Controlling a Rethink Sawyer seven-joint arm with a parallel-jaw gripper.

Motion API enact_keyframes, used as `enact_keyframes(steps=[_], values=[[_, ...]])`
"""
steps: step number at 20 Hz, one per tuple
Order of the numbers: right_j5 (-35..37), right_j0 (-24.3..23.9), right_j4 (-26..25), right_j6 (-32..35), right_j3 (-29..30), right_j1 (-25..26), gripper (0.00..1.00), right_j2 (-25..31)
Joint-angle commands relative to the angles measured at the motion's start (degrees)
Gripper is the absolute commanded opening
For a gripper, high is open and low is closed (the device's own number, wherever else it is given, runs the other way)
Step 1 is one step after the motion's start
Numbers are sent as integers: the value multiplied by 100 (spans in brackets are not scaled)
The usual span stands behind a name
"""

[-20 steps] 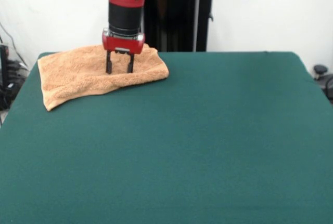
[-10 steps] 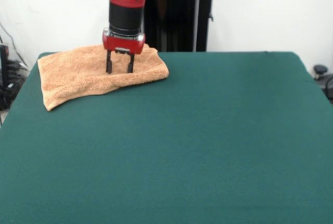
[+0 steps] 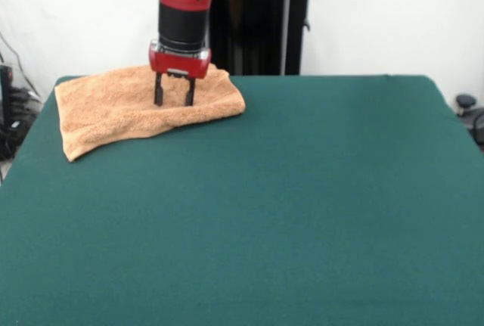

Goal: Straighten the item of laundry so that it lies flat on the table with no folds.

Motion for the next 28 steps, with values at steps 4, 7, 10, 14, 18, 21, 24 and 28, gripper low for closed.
enact_keyframes(steps=[4, 7, 10, 14, 18, 21, 24, 28], values=[[1022, 49, 710, 950, -383, 430, 100, 1054], [1160, 58, 718, 887, -301, 271, 100, 1055], [1260, 54, 730, 858, -225, 149, 100, 1059], [1347, 50, 766, 822, -177, 76, 100, 1091], [1464, -10, 837, 806, -116, -54, 100, 1278], [1553, -28, 901, 826, -88, -119, 100, 1376], [1726, -1, 1017, 871, -41, -260, 100, 1436], [1814, 110, 1103, 903, -18, -387, 100, 1452]])
